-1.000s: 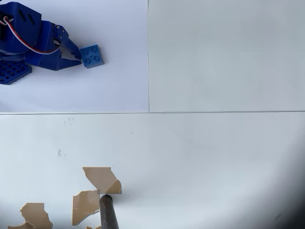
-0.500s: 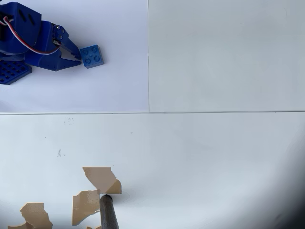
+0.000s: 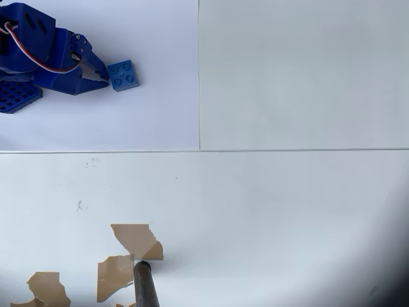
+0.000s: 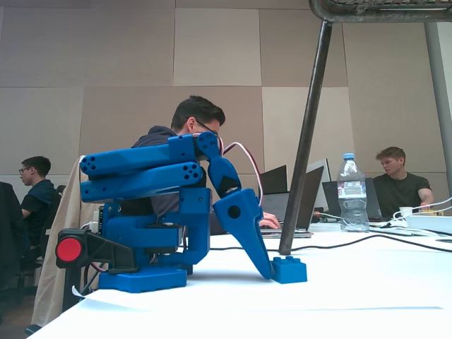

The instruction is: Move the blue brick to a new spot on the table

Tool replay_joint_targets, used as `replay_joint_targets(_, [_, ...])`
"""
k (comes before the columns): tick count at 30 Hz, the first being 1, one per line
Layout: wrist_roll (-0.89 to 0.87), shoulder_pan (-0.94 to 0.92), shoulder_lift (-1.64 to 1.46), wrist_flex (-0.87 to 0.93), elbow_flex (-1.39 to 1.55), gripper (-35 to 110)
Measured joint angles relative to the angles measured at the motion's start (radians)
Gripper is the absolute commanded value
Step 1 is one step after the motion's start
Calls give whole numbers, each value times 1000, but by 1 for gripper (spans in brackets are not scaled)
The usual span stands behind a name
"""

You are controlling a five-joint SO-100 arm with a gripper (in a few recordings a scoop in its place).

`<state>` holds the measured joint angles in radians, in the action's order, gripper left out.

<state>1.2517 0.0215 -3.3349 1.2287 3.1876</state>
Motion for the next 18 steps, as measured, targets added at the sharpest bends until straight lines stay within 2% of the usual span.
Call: replay_joint_targets(18, [23, -14, 0, 0, 0, 0])
